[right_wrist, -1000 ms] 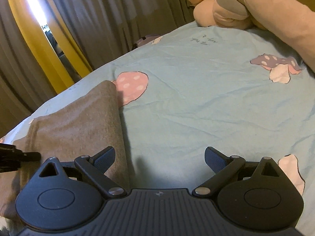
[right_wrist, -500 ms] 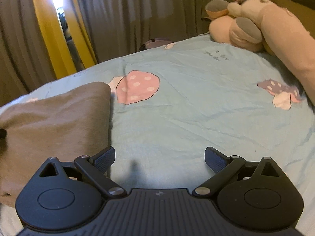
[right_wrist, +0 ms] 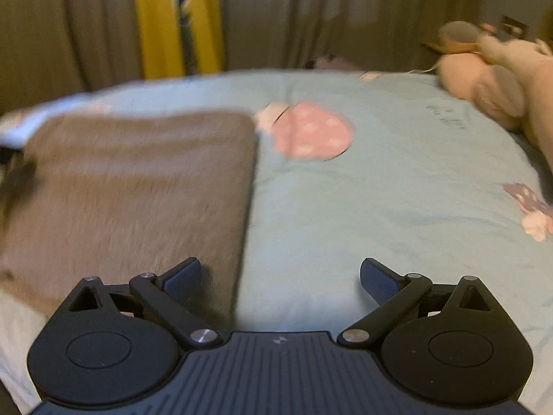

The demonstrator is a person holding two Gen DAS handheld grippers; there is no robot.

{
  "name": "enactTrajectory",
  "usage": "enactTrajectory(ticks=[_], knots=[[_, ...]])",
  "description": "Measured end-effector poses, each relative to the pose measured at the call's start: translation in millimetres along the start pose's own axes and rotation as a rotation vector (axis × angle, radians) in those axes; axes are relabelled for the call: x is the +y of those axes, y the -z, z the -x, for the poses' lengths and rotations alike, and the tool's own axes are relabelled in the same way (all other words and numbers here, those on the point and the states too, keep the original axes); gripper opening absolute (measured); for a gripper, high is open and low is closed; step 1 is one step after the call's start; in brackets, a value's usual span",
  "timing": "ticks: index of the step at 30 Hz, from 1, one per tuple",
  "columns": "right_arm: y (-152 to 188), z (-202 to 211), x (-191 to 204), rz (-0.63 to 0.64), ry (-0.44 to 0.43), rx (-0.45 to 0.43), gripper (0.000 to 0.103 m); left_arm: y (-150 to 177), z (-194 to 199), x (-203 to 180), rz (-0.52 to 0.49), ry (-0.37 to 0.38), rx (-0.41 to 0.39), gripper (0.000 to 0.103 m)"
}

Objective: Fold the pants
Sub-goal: 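Lay the hem down and open the right gripper while the left gripper holds the fold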

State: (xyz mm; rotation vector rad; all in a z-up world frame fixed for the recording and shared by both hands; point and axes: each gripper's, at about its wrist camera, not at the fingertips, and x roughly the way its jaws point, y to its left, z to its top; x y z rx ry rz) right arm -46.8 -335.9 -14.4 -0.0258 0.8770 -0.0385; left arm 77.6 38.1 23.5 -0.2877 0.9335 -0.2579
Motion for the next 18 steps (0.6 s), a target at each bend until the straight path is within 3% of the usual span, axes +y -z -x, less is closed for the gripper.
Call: enactTrajectory(ticks=[4, 8, 12, 15, 18], knots=[[-1.9, -14.3, 17.7, 0.092, 0.054, 0.072, 0.099, -7.4, -4.5, -9.2, -0.012, -0.003, -0.011, 0.054], [-1.4, -14.8, 7.1, 0.030, 0.015, 0.081, 0.099, -8.5, -11.6, -26.2, -0.089, -0.034, -0.022, 0.063], [-0.9, -23.9, -13.8, -0.094, -0.054, 0.125, 0.099, -6.8, -31.8, -38.0, -0.195, -0.137, -0.011, 0.070], [0.8, -26.5, -23.1, -0.161, -0.087, 0.144, 0.099, -4.9, -54.6, -27.6, -0.225, -0.262, 0.026, 0.075], [1.0, -26.1, -22.1, -0.162, -0.087, 0.143, 0.099, -3.0, -59.7, -10.4, -0.179, -0.269, 0.041, 0.080]])
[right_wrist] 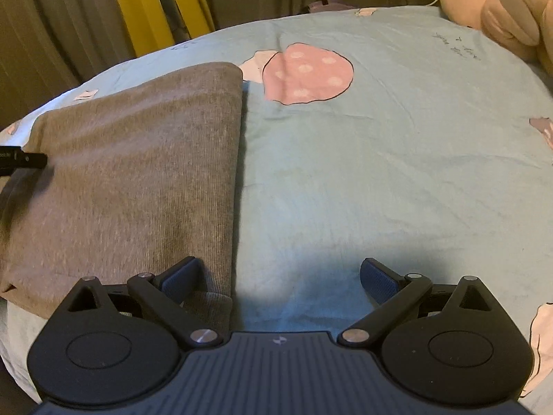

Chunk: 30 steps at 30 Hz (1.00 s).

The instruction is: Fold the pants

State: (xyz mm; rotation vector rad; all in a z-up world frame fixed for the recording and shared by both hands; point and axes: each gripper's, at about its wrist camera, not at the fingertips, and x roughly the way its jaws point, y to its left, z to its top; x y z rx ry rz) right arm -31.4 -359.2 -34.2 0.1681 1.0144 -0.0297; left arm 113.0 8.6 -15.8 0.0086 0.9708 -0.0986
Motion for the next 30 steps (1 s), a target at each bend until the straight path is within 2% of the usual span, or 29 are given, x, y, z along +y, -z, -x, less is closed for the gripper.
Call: enactTrajectory(ticks=[5, 8, 11, 16, 19, 22, 23, 26, 30], knots=[[0.8, 0.1, 3.0, 0.015, 0.012, -0.002, 0.099, 6.2, 22.9, 25.1, 0.074, 0.037, -0.007, 0.081], [-1.2, -0.1, 0.5, 0.009, 0.007, 0.002, 0.099, 9.6, 38.9, 44.2, 0.073, 0.015, -0.013, 0.080], [-1.6, 0.6, 2.5, 0.018, 0.013, 0.002, 0.099, 16.4, 56.4, 74.2, 0.124, -0.008, -0.029, 0.080], [-2.3, 0.4, 1.6, 0.012, 0.012, 0.008, 0.099, 45.6, 84.0, 148.1, 0.355, -0.052, -0.060, 0.084], [-2.1, -0.1, 2.5, 0.014, 0.014, 0.010, 0.099, 65.9, 97.2, 197.9, 0.536, -0.037, -0.084, 0.084], [-1.9, -0.2, 3.7, 0.021, 0.020, 0.009, 0.099, 89.9, 110.9, 238.9, 0.644, -0.097, -0.139, 0.084], [-1.7, -0.2, 3.7, 0.021, 0.020, 0.009, 0.099, 97.1, 112.5, 249.6, 0.677, -0.110, -0.146, 0.084], [-2.3, -0.8, 2.4, 0.015, 0.015, 0.014, 0.099, 110.7, 107.1, 273.8, 0.773, -0.075, -0.139, 0.084], [-2.7, -1.4, 0.4, 0.001, 0.011, 0.018, 0.099, 120.5, 95.0, 282.4, 0.864, -0.068, -0.121, 0.081]])
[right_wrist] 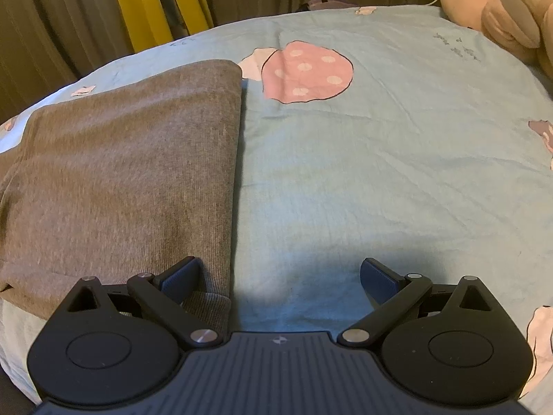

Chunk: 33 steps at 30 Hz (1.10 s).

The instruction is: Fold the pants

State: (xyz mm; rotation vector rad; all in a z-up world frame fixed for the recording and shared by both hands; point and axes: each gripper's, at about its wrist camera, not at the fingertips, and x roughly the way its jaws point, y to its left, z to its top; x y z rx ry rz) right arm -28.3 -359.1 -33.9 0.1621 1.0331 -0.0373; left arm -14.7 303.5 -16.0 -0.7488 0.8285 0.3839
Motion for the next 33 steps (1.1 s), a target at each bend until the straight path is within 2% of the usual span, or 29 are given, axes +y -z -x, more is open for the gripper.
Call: enactTrajectory(ticks=[3, 9, 14, 15, 16, 18, 21, 24, 26, 28, 29, 30, 31, 32, 33], knots=[[0.6, 0.5, 1.9, 0.000, 0.010, -0.003, 0.099, -0.4, -6.1, 10.7, 0.038, 0.056, 0.004, 0.080], [-0.2, -1.3, 1.0, -0.004, 0.008, 0.004, 0.099, -7.8, -24.3, 25.6, 0.119, 0.109, -0.020, 0.079], [-0.5, -1.8, 1.2, -0.005, 0.009, 0.004, 0.099, -12.4, -32.8, 55.9, 0.303, 0.211, -0.024, 0.073], [-0.5, -1.9, 1.2, -0.005, 0.008, 0.004, 0.099, -13.0, -34.3, 59.5, 0.318, 0.216, -0.018, 0.068], [-0.4, -2.0, 1.0, -0.005, 0.007, 0.004, 0.099, -13.5, -34.4, 60.8, 0.318, 0.218, -0.015, 0.065], [-0.6, -2.5, 0.8, -0.005, 0.005, 0.005, 0.099, -14.7, -32.6, 60.5, 0.300, 0.215, -0.015, 0.047], [-0.7, -2.4, 1.0, -0.006, 0.005, 0.006, 0.099, -14.3, -26.0, 53.6, 0.236, 0.207, -0.030, 0.034], [-0.6, -2.3, 1.1, -0.005, 0.007, 0.005, 0.099, -13.5, -15.6, 48.9, 0.188, 0.245, -0.079, 0.031], [-0.7, -2.6, 0.7, -0.007, 0.006, 0.005, 0.099, -13.1, -13.2, 42.7, 0.142, 0.235, -0.107, 0.034], [-1.1, -3.3, 0.5, -0.009, 0.004, 0.006, 0.099, -10.6, -16.5, 34.6, 0.096, 0.203, -0.117, 0.044], [-1.3, -3.6, 0.0, -0.012, 0.003, 0.007, 0.099, -9.2, -19.9, 31.5, 0.089, 0.188, -0.112, 0.054], [-1.5, -4.0, -0.2, -0.014, 0.002, 0.008, 0.099, -8.4, -24.3, 27.8, 0.086, 0.179, -0.109, 0.058], [-1.6, -4.0, -0.3, -0.016, 0.001, 0.008, 0.099, -7.4, -26.0, 26.1, 0.086, 0.165, -0.112, 0.058], [-1.5, -3.9, -0.3, -0.016, 0.001, 0.008, 0.099, -6.0, -27.8, 23.8, 0.091, 0.152, -0.120, 0.053], [-1.4, -3.7, 0.0, -0.016, 0.002, 0.008, 0.099, -5.8, -29.1, 21.8, 0.104, 0.131, -0.125, 0.041]])
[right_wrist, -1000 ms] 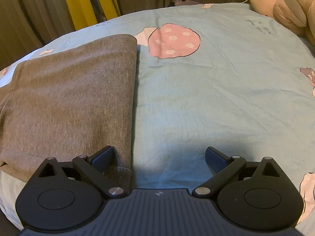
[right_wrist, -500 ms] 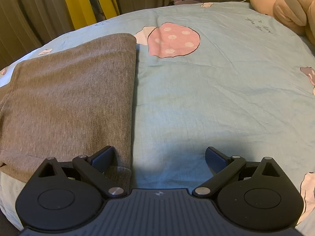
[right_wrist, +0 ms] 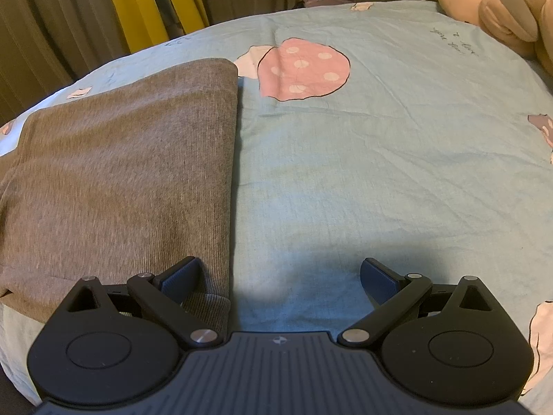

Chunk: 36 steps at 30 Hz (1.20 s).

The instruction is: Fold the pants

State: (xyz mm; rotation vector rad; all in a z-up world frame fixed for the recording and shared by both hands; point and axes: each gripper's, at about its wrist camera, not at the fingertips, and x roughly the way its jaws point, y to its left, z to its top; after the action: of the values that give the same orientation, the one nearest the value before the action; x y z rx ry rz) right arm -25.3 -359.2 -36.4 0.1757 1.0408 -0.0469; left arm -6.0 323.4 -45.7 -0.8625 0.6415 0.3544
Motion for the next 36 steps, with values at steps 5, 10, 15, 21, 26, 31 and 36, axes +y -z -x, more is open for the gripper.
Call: enactTrajectory(ticks=[5, 10, 15, 21, 26, 31, 36], knots=[[1.2, 1.4, 1.8, 0.005, 0.009, -0.004, 0.099, 3.3, 17.1, -21.4, -0.089, -0.006, -0.061, 0.026], [0.8, 1.4, 0.6, 0.002, 0.003, -0.003, 0.099, -2.7, 51.0, -58.6, -0.259, 0.048, -0.132, 0.025], [0.5, 2.0, -0.1, 0.002, 0.003, -0.004, 0.099, 17.8, 92.2, -126.1, -0.547, 0.141, -0.252, 0.025], [0.7, 2.1, 0.0, 0.000, 0.001, -0.004, 0.099, 100.0, 140.2, -221.3, -0.925, 0.390, -0.310, 0.025], [1.9, 4.4, 0.5, 0.002, 0.009, -0.009, 0.099, 204.2, 140.8, -266.2, -1.148, 0.526, -0.181, 0.043], [4.2, 8.2, -0.9, -0.008, 0.015, -0.027, 0.099, 297.2, 83.1, -266.3, -1.449, 0.285, 0.178, 0.056], [8.0, 22.7, 2.8, 0.000, 0.081, -0.110, 0.099, 274.5, 99.6, -239.2, -1.380, 0.263, 0.237, 0.081]])
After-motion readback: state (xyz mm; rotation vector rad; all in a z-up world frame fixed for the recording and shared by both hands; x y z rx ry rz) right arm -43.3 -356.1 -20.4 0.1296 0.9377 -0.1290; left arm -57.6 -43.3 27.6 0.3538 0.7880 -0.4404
